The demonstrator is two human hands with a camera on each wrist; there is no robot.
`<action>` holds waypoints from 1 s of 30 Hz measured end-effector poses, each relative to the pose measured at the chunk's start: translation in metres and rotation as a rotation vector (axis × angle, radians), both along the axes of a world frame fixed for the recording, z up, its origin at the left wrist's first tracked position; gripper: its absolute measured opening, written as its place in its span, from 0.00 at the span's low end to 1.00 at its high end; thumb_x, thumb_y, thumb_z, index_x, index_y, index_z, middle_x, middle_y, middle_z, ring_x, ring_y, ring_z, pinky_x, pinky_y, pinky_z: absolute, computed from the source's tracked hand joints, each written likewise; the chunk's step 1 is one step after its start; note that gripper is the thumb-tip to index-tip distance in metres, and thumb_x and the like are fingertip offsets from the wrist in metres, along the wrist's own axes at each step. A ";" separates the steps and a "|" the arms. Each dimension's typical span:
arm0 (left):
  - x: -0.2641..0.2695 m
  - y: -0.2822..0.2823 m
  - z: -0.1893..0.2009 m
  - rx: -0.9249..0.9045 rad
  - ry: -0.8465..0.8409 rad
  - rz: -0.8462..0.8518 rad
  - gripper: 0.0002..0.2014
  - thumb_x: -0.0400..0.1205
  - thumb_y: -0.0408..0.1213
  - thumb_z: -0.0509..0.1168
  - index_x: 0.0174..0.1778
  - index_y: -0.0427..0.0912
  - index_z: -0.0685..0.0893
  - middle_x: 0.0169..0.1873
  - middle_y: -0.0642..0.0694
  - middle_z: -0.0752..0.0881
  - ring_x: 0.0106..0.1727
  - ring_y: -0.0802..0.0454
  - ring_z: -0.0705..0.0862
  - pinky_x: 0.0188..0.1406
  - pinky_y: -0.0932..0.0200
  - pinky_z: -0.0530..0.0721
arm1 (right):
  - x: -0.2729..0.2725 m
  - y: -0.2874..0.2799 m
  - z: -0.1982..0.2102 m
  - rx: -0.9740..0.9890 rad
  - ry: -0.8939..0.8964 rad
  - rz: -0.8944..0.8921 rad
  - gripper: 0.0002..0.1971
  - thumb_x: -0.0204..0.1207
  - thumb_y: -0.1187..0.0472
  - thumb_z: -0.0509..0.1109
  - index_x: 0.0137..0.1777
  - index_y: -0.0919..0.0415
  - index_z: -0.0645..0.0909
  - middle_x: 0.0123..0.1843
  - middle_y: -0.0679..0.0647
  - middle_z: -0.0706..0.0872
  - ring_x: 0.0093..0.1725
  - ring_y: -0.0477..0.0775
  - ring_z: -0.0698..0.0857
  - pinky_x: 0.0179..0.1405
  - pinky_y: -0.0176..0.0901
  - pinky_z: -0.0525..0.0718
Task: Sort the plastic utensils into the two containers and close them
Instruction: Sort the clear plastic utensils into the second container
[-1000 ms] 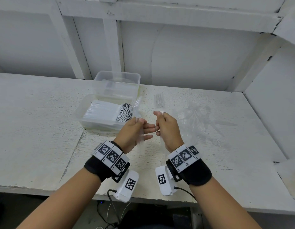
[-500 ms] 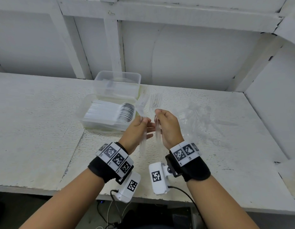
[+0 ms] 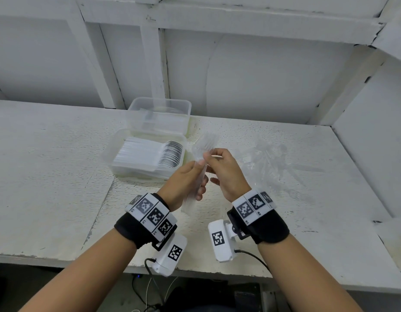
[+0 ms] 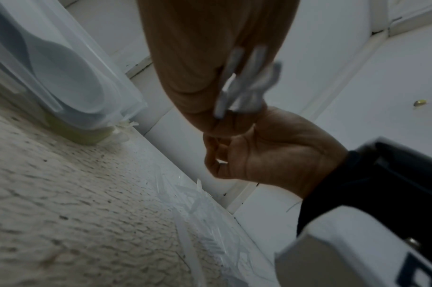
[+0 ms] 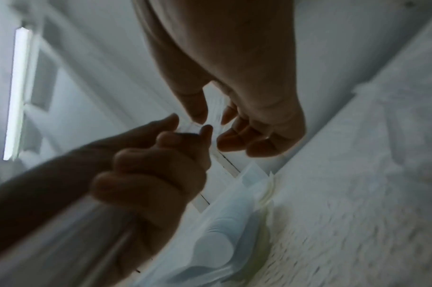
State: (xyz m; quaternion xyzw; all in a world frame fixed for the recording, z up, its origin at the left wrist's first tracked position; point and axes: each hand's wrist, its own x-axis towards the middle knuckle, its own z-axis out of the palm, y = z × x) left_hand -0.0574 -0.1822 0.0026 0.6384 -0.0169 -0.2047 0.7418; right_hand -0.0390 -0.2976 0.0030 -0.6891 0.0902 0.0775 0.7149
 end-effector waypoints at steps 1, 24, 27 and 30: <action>0.001 0.000 0.000 0.042 -0.018 0.000 0.21 0.86 0.45 0.53 0.63 0.29 0.73 0.25 0.47 0.73 0.19 0.57 0.72 0.16 0.66 0.71 | 0.001 -0.001 0.002 -0.062 -0.025 0.011 0.09 0.82 0.55 0.62 0.58 0.55 0.69 0.49 0.50 0.84 0.41 0.43 0.83 0.40 0.39 0.75; 0.039 0.008 0.015 0.009 0.197 -0.350 0.18 0.75 0.49 0.59 0.51 0.38 0.78 0.42 0.39 0.90 0.42 0.46 0.89 0.42 0.55 0.88 | 0.047 -0.024 0.028 -0.345 -0.355 0.102 0.12 0.76 0.52 0.70 0.36 0.54 0.72 0.29 0.50 0.77 0.23 0.44 0.73 0.28 0.37 0.72; 0.052 0.008 0.016 -0.059 0.216 -0.356 0.17 0.74 0.44 0.61 0.50 0.35 0.81 0.46 0.39 0.90 0.48 0.48 0.89 0.49 0.54 0.87 | 0.054 -0.020 0.033 -0.369 -0.375 0.126 0.12 0.75 0.51 0.71 0.37 0.52 0.72 0.31 0.49 0.79 0.24 0.43 0.75 0.27 0.36 0.74; 0.064 0.011 0.017 -0.088 0.238 -0.398 0.16 0.74 0.41 0.63 0.53 0.34 0.81 0.46 0.39 0.90 0.46 0.48 0.89 0.49 0.54 0.86 | 0.061 -0.017 0.039 -0.346 -0.351 0.179 0.10 0.75 0.52 0.71 0.40 0.55 0.74 0.33 0.51 0.80 0.29 0.51 0.79 0.31 0.43 0.81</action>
